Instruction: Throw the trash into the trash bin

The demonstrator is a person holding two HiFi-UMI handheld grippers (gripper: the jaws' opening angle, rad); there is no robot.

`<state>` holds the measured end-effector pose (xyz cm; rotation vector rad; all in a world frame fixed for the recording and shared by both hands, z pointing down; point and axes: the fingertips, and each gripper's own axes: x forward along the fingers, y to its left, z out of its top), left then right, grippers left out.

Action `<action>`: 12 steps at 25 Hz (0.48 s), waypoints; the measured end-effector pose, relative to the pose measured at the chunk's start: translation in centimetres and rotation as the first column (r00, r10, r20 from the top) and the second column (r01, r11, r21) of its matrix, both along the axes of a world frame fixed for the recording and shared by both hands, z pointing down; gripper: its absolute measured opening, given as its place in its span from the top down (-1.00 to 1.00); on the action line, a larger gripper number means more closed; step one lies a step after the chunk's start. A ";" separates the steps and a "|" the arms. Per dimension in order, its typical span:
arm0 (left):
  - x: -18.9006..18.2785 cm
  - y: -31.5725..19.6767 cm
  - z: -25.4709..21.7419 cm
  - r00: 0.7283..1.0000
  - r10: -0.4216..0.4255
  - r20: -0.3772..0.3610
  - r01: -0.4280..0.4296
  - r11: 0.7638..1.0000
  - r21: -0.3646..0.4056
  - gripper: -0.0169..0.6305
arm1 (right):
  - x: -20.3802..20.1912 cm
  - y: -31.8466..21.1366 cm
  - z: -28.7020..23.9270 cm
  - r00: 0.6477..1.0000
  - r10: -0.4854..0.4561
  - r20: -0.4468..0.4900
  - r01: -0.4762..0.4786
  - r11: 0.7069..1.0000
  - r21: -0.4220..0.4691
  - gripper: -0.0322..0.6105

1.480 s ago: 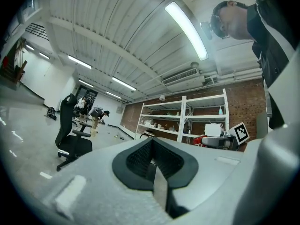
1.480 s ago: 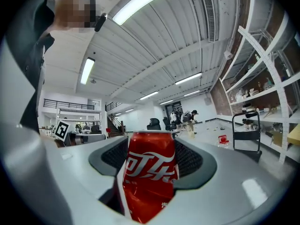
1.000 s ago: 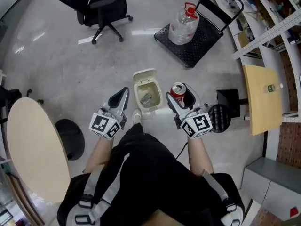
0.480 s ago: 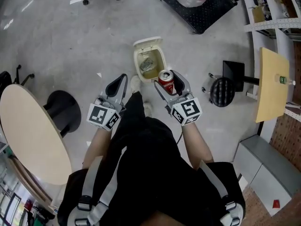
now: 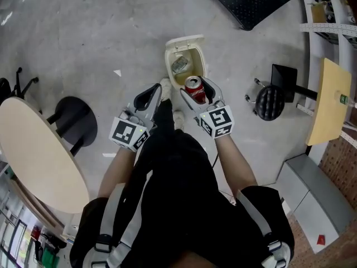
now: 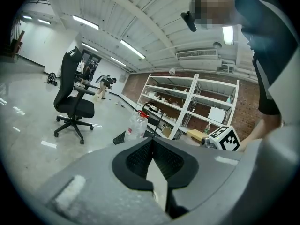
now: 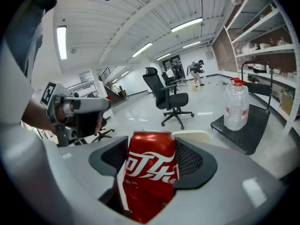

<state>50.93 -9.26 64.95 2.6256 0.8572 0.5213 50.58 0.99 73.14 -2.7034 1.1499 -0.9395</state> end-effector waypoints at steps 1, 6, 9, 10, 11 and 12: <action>0.2 0.0 0.2 1.000 0.003 0.002 -0.003 1.000 -0.002 0.94 | 0.5 -0.1 0.8 1.000 -0.001 0.007 0.001 1.000 -0.011 -0.07; 1.0 -0.7 3.0 1.000 0.012 0.023 -0.013 0.999 0.043 0.94 | 3.1 -0.8 5.5 0.999 -0.022 0.049 0.026 0.996 -0.080 -0.07; 1.8 -1.0 5.6 1.000 0.021 0.023 -0.023 0.997 0.080 0.94 | 4.0 -1.0 8.1 0.997 -0.033 0.076 0.041 0.993 -0.115 -0.07; 2.0 -1.0 6.3 0.999 0.023 0.032 -0.026 0.996 0.084 0.94 | 4.2 -1.1 8.9 0.996 -0.032 0.089 0.043 0.991 -0.123 -0.07; 2.0 -1.0 6.9 0.999 0.026 0.046 -0.029 0.996 0.085 0.94 | 4.2 -1.1 9.8 0.994 -0.029 0.106 0.042 0.991 -0.128 -0.07; 2.0 -1.0 7.5 0.998 0.026 0.060 -0.031 0.996 0.087 0.94 | 4.3 -1.1 10.7 0.992 -0.024 0.126 0.040 0.990 -0.132 -0.07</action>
